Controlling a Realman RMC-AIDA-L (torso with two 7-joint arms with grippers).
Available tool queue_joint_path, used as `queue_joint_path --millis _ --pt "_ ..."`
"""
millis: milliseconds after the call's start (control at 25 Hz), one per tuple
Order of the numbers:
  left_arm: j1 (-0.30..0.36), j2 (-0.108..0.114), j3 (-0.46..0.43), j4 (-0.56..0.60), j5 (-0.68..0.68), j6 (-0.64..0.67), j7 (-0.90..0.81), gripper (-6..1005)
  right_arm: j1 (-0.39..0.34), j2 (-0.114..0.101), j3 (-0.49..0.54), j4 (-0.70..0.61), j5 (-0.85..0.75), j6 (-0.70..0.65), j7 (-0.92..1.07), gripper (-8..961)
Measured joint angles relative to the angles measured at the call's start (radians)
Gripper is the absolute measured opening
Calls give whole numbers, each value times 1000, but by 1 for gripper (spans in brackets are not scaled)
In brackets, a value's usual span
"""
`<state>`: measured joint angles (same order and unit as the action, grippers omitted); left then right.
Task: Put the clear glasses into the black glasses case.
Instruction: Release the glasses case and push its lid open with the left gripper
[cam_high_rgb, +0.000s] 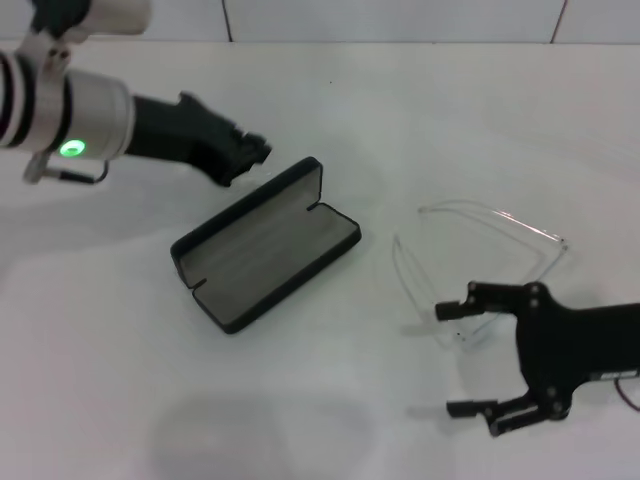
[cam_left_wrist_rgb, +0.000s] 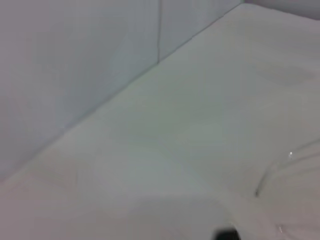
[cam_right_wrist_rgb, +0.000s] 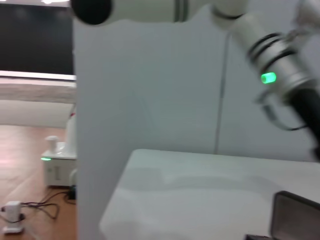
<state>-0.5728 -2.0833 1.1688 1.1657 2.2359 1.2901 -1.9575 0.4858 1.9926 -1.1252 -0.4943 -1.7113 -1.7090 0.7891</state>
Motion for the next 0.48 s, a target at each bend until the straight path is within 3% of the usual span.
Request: queue_joint_path --millis 280,480 --pt "-110 0 56 -62 30 -21 34 64 -2 18 -40 8 -5 11 -15 865" --pt "-104 -2 72 -55 31 -2 -13 104 -23 16 -33 7 -4 11 -18 865"
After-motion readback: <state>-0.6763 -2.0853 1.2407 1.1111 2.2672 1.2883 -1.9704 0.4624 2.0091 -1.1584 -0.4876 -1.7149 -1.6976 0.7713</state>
